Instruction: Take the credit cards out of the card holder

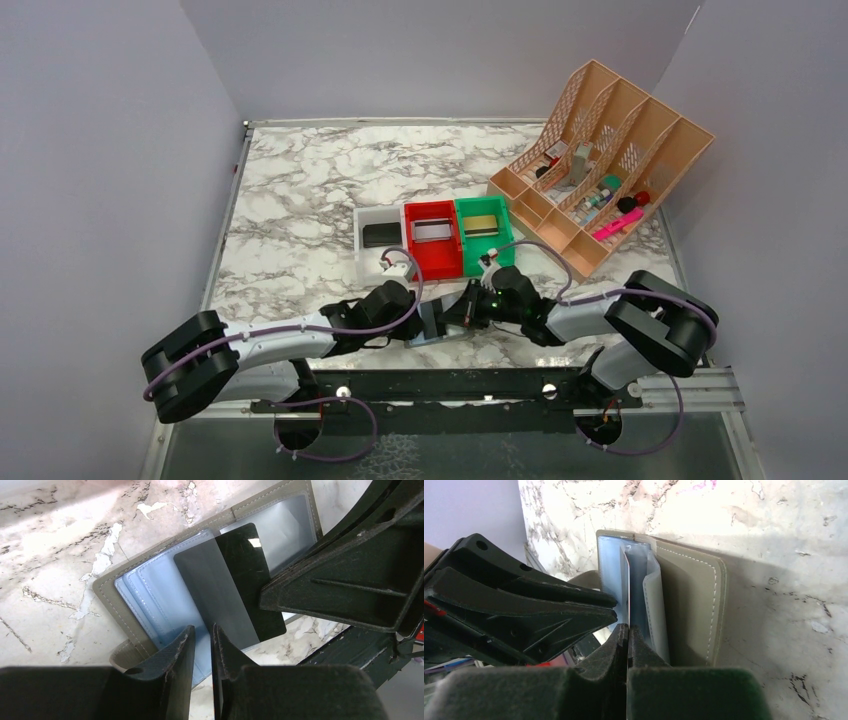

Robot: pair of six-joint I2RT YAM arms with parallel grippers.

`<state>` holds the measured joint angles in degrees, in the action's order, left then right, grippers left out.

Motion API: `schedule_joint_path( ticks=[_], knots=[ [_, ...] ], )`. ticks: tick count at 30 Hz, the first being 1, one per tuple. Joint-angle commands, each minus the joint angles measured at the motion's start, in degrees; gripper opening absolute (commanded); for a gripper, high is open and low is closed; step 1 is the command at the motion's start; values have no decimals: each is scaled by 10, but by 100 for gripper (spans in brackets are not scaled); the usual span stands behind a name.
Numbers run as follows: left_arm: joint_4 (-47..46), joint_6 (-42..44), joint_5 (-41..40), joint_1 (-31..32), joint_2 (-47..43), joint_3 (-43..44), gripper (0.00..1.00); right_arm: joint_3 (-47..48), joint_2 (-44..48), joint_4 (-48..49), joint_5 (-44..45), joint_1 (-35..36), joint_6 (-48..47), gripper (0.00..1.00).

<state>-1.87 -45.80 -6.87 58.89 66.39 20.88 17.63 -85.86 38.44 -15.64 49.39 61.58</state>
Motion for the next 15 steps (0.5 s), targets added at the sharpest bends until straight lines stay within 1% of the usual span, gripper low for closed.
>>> schedule_joint_path(
  ticks=[1,3,6,7,9,11,12,15],
  knots=[
    [50,12,7,2,1,-17,22,6,14,-24,21,-3,-12,3],
    [51,12,7,1,-3,-18,22,6,19,-29,24,-3,-12,1],
    [54,11,3,2,-13,-19,22,4,32,-42,34,-3,-12,1],
    [57,9,-1,2,-19,-20,21,4,37,-47,38,-3,-14,1],
    [61,7,-6,3,-39,-21,19,3,50,-54,41,-3,-26,1],
    [66,6,-6,3,-66,-23,19,-2,67,-55,43,-3,-36,1],
    [70,6,-6,2,-78,-23,20,-5,78,-58,46,-3,-38,1],
    [90,3,-4,3,-106,-15,29,-13,114,-82,63,-3,-45,1]
  ],
)
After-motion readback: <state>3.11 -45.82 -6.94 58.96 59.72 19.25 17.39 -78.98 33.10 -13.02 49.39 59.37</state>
